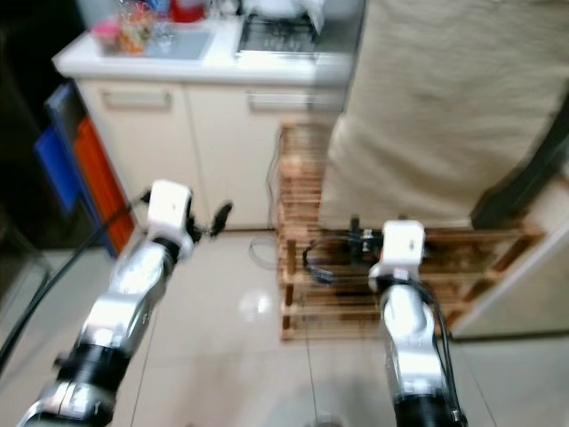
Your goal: Restocking fridge
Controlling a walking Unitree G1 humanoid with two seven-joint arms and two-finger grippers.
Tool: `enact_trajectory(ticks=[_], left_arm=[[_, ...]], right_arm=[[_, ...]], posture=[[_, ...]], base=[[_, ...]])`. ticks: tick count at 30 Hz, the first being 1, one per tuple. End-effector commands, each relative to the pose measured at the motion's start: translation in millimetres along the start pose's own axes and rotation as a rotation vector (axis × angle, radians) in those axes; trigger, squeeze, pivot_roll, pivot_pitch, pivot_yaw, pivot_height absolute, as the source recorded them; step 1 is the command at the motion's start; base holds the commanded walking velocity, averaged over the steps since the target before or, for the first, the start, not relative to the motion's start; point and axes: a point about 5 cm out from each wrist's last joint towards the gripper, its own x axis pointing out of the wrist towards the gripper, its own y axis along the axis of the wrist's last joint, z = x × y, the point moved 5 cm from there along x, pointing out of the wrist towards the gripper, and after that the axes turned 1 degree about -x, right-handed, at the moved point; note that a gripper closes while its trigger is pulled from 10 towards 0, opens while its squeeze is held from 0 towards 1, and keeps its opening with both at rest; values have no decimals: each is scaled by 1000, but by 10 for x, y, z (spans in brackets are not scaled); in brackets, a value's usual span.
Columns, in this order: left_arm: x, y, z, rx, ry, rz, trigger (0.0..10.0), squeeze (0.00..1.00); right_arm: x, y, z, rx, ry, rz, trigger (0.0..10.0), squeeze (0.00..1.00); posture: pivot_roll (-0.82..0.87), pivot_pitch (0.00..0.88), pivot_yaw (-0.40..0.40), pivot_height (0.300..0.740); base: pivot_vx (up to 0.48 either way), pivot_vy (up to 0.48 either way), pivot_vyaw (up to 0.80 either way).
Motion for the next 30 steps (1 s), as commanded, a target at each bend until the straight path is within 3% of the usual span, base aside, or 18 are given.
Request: enact_trajectory(ticks=[1,5,13,24,26,27,29,30], left_arm=[[32,61,98,5,-27,16,10000,0],[-11,5,60,56,-29,13,10000,0],[-98,-64,-44,52,-11,2,10000,0],[-122,97,-36,2,-4,90,10000,0],[-105,227,-274,-135,105,131,10000,0],[-101,272,-377,-161,139,140,10000,0],[-98,302,-434,-164,149,143,10000,0],[-109,329,-501,-116,164,146,10000,0]], right_arm=[[1,14,83,-12,-23,3,10000,0],[-13,1,98,-12,-26,1,10000,0],[2,3,87,-6,-25,2,10000,0],[7,26,75,3,-17,16,10000,0],[0,40,82,9,-17,24,10000,0],[-7,40,82,14,-17,26,10000,0],[-12,34,85,25,-21,26,10000,0],[-26,-4,89,51,-32,13,10000,0]], posture=[[-149,0,25,740],[-150,0,26,740],[-140,0,22,740],[-144,0,22,740],[-149,0,24,740],[-147,0,24,740],[-146,0,25,740],[-142,0,26,740]], base=[[0,480,-700],[0,480,-698],[0,480,-695],[0,480,-697],[0,480,-700],[0,480,-694],[0,480,-694],[0,480,-700]])
